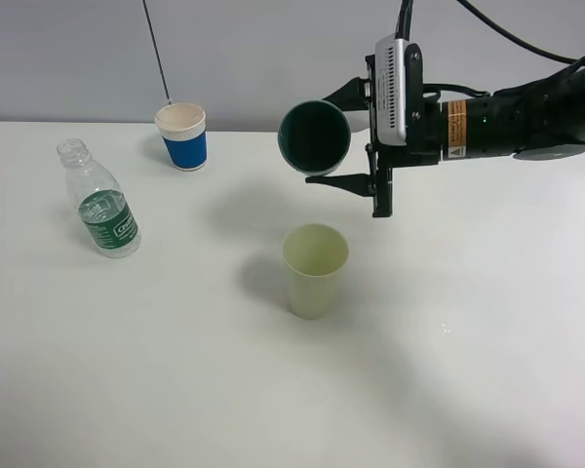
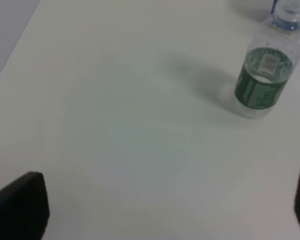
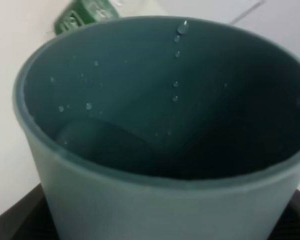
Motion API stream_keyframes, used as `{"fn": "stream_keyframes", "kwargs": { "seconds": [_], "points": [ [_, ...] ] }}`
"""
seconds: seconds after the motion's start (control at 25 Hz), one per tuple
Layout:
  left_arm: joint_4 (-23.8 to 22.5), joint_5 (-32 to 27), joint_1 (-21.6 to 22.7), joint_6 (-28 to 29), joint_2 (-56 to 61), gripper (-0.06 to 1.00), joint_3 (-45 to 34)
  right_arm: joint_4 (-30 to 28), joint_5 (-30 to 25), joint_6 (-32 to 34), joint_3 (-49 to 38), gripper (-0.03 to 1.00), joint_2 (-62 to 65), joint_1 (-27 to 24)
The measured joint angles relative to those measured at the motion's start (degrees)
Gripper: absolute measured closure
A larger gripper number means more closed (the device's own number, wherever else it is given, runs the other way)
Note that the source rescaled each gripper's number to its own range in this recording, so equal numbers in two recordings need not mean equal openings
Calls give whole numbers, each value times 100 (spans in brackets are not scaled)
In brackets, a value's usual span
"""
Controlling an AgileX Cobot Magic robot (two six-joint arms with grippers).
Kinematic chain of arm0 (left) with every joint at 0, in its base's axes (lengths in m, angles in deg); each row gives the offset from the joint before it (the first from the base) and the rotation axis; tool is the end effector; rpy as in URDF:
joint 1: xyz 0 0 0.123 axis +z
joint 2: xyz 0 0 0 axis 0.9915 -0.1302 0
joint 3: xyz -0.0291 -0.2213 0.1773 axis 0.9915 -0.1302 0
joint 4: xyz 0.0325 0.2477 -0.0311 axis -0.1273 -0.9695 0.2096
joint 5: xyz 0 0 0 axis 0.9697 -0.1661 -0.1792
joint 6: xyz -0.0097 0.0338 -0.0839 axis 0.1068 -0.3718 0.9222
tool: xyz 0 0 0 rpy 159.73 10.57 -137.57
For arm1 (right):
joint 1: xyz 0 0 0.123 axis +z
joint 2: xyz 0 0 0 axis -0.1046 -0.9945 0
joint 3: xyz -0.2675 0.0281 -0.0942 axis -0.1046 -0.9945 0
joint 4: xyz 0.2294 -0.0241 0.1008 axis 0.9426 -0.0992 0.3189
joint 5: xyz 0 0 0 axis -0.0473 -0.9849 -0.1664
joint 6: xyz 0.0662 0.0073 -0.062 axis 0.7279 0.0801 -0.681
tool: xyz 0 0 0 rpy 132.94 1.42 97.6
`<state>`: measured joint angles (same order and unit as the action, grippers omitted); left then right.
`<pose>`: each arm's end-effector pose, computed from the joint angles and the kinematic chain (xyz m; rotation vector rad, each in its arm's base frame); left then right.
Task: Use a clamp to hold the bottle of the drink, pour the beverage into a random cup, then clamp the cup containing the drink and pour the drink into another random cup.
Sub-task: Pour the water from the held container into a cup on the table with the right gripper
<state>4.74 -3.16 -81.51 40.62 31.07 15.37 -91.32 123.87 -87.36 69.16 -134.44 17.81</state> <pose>-0.0067 0.0080 0.2795 -0.1380 2.0184 0.0603 0.3245 0.1484 0.1902 -1.6819 0.7387 0.2283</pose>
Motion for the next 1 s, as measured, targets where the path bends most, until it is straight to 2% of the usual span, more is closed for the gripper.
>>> {"fn": "stream_keyframes", "kwargs": {
  "seconds": [0.36,0.76,1.0],
  "points": [
    [0,0,0,0,0,-6,0,-788,-31,-167,4,93,270,0],
    [0,0,0,0,0,-6,0,-812,-500,-745,4,93,409,0],
    [-6,0,0,0,0,-6,0,-801,-689,-1059,4,93,413,226]
  ]
}}
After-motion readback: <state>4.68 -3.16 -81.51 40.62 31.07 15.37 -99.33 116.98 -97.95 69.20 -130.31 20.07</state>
